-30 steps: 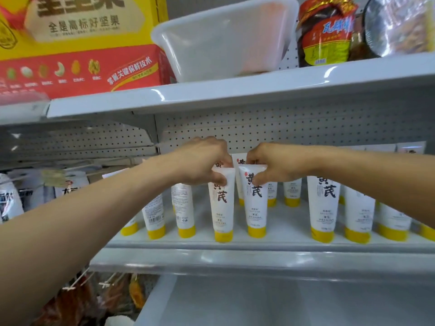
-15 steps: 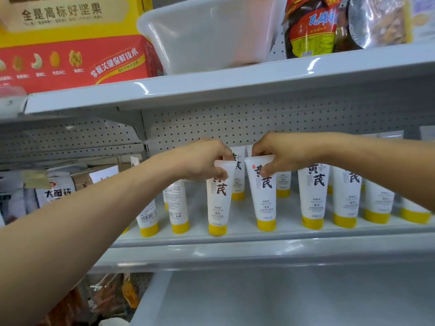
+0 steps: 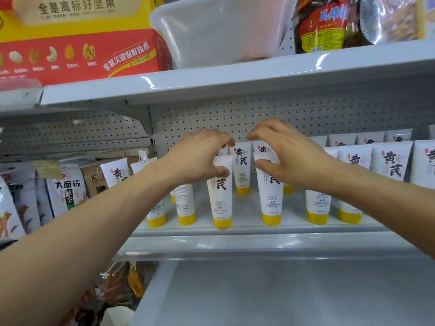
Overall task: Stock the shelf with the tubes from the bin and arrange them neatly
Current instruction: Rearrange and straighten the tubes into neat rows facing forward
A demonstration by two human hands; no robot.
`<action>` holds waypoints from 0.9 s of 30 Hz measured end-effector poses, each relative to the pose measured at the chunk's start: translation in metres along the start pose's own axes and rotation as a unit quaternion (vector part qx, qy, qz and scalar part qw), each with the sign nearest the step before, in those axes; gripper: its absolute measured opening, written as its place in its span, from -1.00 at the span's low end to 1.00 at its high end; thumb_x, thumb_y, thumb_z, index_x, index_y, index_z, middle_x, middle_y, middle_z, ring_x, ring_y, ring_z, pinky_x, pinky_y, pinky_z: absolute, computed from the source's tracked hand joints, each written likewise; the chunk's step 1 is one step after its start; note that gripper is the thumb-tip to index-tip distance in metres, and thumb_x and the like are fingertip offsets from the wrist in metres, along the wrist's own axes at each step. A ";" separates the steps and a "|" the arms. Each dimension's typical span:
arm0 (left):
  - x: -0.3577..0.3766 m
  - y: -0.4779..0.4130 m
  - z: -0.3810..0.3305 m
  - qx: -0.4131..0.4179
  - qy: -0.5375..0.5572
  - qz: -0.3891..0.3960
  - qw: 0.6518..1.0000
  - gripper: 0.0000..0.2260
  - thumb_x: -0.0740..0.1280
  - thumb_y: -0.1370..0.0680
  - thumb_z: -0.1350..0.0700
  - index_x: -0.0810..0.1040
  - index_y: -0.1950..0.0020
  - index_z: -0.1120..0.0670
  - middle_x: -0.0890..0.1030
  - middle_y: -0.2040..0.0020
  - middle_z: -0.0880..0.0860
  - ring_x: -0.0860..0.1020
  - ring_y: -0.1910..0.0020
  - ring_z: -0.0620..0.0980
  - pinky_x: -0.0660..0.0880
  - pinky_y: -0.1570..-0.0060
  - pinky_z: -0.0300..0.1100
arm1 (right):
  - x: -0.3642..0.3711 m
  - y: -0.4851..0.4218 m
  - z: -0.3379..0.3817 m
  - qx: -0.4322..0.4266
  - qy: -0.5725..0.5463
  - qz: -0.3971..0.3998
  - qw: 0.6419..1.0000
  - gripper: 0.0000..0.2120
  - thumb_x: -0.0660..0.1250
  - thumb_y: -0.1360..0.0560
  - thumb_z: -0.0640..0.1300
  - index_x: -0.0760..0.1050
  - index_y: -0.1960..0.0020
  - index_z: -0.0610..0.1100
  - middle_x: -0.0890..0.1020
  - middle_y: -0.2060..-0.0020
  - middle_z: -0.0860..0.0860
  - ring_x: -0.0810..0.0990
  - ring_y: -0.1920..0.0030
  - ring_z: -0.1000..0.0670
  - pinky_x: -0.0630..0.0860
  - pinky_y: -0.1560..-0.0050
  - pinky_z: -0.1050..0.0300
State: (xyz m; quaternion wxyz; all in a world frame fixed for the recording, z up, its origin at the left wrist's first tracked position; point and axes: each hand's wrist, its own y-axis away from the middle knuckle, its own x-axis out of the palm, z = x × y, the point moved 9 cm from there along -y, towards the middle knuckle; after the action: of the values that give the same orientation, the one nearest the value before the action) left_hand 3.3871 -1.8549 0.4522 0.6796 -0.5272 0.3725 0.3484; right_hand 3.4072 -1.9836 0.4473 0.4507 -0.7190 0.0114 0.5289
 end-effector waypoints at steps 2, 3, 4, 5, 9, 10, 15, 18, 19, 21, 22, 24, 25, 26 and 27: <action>-0.011 0.014 -0.005 -0.003 -0.016 -0.104 0.994 -0.46 0.43 -0.44 -0.08 0.37 -0.38 -0.05 0.43 -0.31 -0.03 0.36 -0.31 0.01 0.35 -0.27 -0.03 | -0.002 0.011 0.003 0.009 -0.009 -0.048 0.999 -0.51 0.33 -0.50 -0.05 0.32 -0.39 -0.02 0.28 -0.40 0.01 0.28 -0.37 -0.06 0.40 -0.21 0.03; -0.016 0.026 -0.009 -0.005 0.001 -0.161 0.987 -0.47 0.44 -0.44 -0.06 0.38 -0.36 -0.01 0.43 -0.28 0.00 0.38 -0.28 0.02 0.36 -0.24 -0.05 | -0.002 0.019 0.004 0.019 -0.016 -0.072 0.997 -0.49 0.34 -0.49 -0.06 0.30 -0.40 -0.03 0.25 -0.42 -0.01 0.27 -0.38 -0.08 0.40 -0.21 0.00; -0.020 0.041 -0.013 -0.008 0.031 -0.216 0.976 -0.49 0.45 -0.43 -0.01 0.40 -0.33 0.03 0.43 -0.25 0.02 0.40 -0.24 0.03 0.37 -0.20 -0.08 | 0.000 0.029 0.003 0.034 -0.030 -0.094 0.995 -0.46 0.35 -0.49 -0.08 0.27 -0.42 -0.04 0.21 -0.45 -0.02 0.26 -0.40 -0.09 0.40 -0.22 -0.01; -0.020 0.057 -0.014 -0.018 0.067 -0.265 0.962 -0.52 0.45 -0.43 0.03 0.41 -0.30 0.07 0.43 -0.22 0.04 0.41 -0.20 0.03 0.38 -0.17 -0.13 | 0.003 0.040 0.002 0.054 -0.050 -0.113 0.991 -0.43 0.35 -0.49 -0.10 0.23 -0.44 -0.04 0.17 -0.47 -0.02 0.23 -0.42 -0.08 0.38 -0.25 0.00; 0.024 0.113 -0.018 -0.102 0.193 -0.320 0.922 -0.54 0.42 -0.45 0.04 0.37 -0.30 0.03 0.34 -0.26 0.04 0.36 -0.22 -0.07 0.37 -0.16 -0.24 | 0.039 0.093 -0.001 0.126 -0.140 -0.147 0.971 -0.32 0.35 -0.48 -0.12 0.08 -0.48 0.10 0.03 -0.51 0.03 0.12 -0.51 -0.03 0.31 -0.29 0.07; 0.041 0.122 -0.021 -0.116 0.205 -0.305 0.923 -0.54 0.39 -0.46 0.00 0.35 -0.32 -0.03 0.31 -0.31 0.04 0.33 -0.25 -0.12 0.36 -0.16 -0.24 | 0.051 0.104 -0.001 0.137 -0.144 -0.140 0.970 -0.31 0.36 -0.48 -0.12 0.09 -0.48 0.14 0.06 -0.51 0.01 0.14 -0.51 -0.04 0.36 -0.30 0.03; 0.110 0.126 -0.028 -0.150 0.158 -0.158 0.963 -0.52 0.10 -0.50 -0.33 0.21 -0.42 -0.31 0.19 -0.51 0.02 0.25 -0.46 0.05 0.37 -0.31 -0.06 | 0.094 0.128 -0.006 0.181 -0.060 -0.058 0.980 -0.42 0.34 -0.48 0.03 0.21 -0.43 0.24 0.44 -0.30 -0.14 0.48 -0.26 -0.20 0.52 -0.16 -0.11; 0.123 0.118 -0.024 -0.156 0.074 -0.102 0.980 -0.51 0.04 -0.50 -0.35 0.33 -0.39 -0.26 0.46 -0.37 0.10 0.51 -0.24 0.13 0.47 -0.20 0.04 | 0.100 0.122 -0.006 0.172 0.015 -0.029 0.985 -0.54 0.15 -0.48 0.21 0.38 -0.36 0.20 0.59 -0.09 -0.14 0.60 -0.02 -0.20 0.55 -0.02 -0.09; 0.126 0.115 -0.023 -0.152 0.061 -0.093 0.982 -0.52 0.04 -0.51 -0.34 0.39 -0.37 -0.24 0.53 -0.30 0.08 0.56 -0.15 0.12 0.50 -0.15 0.05 | 0.101 0.120 -0.006 0.170 0.029 -0.027 0.985 -0.54 0.10 -0.47 0.25 0.43 -0.32 0.19 0.61 -0.03 -0.12 0.61 0.05 -0.18 0.56 0.02 -0.08; 0.128 0.110 -0.022 -0.147 0.052 -0.091 0.984 -0.51 0.04 -0.51 -0.34 0.47 -0.33 -0.21 0.59 -0.17 0.04 0.60 -0.05 0.09 0.54 -0.09 0.05 | 0.102 0.117 -0.004 0.167 0.057 -0.026 0.984 -0.52 -0.01 -0.52 0.31 0.49 -0.27 0.18 0.62 0.03 -0.08 0.61 0.12 -0.15 0.56 0.07 -0.05; 0.128 0.108 -0.022 -0.145 0.046 -0.092 0.984 -0.51 0.04 -0.52 -0.33 0.49 -0.32 -0.20 0.60 -0.12 0.02 0.60 -0.01 0.08 0.55 -0.06 0.03 | 0.103 0.115 -0.004 0.165 0.069 -0.024 0.984 -0.48 -0.09 -0.55 0.32 0.50 -0.26 0.18 0.62 0.04 -0.07 0.60 0.13 -0.14 0.55 0.07 -0.04; 0.128 0.105 -0.022 -0.139 0.038 -0.099 0.985 -0.54 0.07 -0.52 -0.29 0.51 -0.30 -0.19 0.61 -0.06 0.02 0.61 0.06 0.07 0.55 0.00 -0.02 | 0.104 0.113 -0.003 0.164 0.080 -0.018 0.983 -0.42 -0.19 -0.57 0.32 0.52 -0.24 0.17 0.61 0.04 -0.05 0.60 0.11 -0.13 0.55 0.08 -0.03; 0.127 0.104 -0.021 -0.136 0.041 -0.104 0.984 -0.56 0.09 -0.52 -0.27 0.52 -0.30 -0.19 0.61 -0.04 0.01 0.61 0.08 0.06 0.55 0.04 -0.04 | 0.105 0.111 -0.003 0.163 0.081 -0.017 0.983 -0.41 -0.19 -0.57 0.31 0.53 -0.22 0.16 0.61 0.05 -0.05 0.60 0.12 -0.13 0.54 0.08 -0.02; 0.127 0.104 -0.021 -0.135 0.049 -0.109 0.984 -0.57 0.10 -0.52 -0.26 0.52 -0.29 -0.19 0.60 -0.04 0.01 0.62 0.09 0.06 0.55 0.06 -0.06 | 0.105 0.110 -0.003 0.162 0.080 -0.017 0.983 -0.43 -0.17 -0.57 0.30 0.54 -0.21 0.15 0.61 0.07 -0.05 0.60 0.12 -0.13 0.54 0.09 -0.01; 0.127 0.103 -0.021 -0.135 0.057 -0.114 0.983 -0.58 0.10 -0.52 -0.25 0.51 -0.29 -0.19 0.60 -0.04 0.01 0.62 0.08 0.06 0.55 0.06 -0.06 | 0.105 0.109 -0.002 0.162 0.078 -0.018 0.984 -0.47 -0.11 -0.57 0.29 0.55 -0.20 0.14 0.61 0.09 -0.05 0.60 0.13 -0.13 0.54 0.09 -0.01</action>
State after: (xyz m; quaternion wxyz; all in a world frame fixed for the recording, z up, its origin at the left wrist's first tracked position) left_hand 3.3556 -1.8443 0.2911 0.6155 -0.6720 0.2974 0.2848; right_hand 3.4013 -2.0019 0.2969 0.5682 -0.6756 0.1189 0.4545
